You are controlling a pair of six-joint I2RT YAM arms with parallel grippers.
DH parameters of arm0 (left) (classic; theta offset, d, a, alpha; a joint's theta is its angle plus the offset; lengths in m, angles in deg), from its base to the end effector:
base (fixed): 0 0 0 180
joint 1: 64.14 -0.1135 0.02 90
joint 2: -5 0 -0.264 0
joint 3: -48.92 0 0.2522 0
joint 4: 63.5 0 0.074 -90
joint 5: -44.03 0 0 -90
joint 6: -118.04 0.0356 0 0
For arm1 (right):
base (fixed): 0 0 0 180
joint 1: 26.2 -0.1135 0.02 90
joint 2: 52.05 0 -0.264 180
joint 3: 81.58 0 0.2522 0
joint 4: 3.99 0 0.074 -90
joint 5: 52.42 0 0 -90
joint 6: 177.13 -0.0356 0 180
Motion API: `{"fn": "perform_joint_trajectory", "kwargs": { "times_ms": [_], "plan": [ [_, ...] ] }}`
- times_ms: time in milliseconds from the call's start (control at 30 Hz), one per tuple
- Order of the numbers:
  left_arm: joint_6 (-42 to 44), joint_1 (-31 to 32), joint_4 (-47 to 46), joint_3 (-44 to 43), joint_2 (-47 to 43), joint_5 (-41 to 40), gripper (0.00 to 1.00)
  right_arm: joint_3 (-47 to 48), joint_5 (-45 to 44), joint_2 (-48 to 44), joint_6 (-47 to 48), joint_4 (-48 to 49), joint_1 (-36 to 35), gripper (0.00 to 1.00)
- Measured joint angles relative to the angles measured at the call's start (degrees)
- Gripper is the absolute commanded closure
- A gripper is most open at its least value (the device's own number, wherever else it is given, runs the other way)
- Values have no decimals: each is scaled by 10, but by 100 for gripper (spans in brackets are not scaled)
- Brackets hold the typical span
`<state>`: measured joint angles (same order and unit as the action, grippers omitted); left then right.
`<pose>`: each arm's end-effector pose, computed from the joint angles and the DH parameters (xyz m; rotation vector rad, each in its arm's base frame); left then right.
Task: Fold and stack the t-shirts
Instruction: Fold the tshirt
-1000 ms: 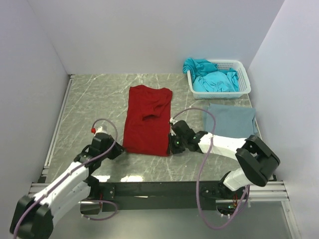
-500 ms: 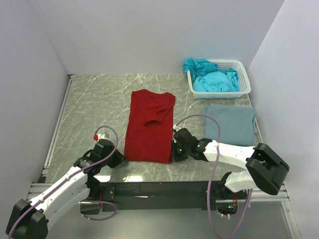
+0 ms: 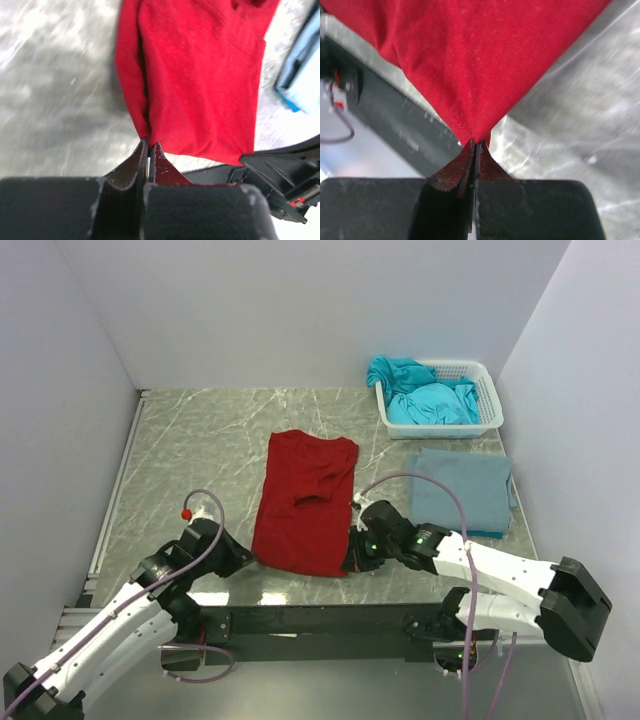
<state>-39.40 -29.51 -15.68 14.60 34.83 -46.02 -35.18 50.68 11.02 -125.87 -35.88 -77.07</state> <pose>0.1005 -0.0694 0.1894 -0.7067 2.3988 -0.8381 0.1288 0.1711 0.1951 -0.3921 2.6073 0.9167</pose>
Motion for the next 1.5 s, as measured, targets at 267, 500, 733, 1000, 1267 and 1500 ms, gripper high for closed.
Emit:
{"fn": "perform_joint_trajectory", "kwargs": {
  "times_ms": [267, 500, 733, 1000, 1267, 1500],
  "plan": [
    [-26, 25, 106, -85, -26, -19, 99, 17, 46, -49, 10, -81, -6, 100],
    [14, 26, 75, -162, 72, -74, 99, 90, 33, -44, 52, -133, 50, 100],
    [71, 26, -1, -221, 165, -141, 99, 153, 9, 1, 100, -139, 116, 100],
    [134, 25, -62, -305, 304, -205, 100, 218, -13, 63, 132, -135, 162, 100],
    [172, 5, -114, -343, 371, -226, 99, 259, -21, 103, 147, -119, 198, 100],
    [194, -55, -162, -379, 428, -187, 99, 306, -9, 148, 160, -97, 231, 100]
  ]
}}
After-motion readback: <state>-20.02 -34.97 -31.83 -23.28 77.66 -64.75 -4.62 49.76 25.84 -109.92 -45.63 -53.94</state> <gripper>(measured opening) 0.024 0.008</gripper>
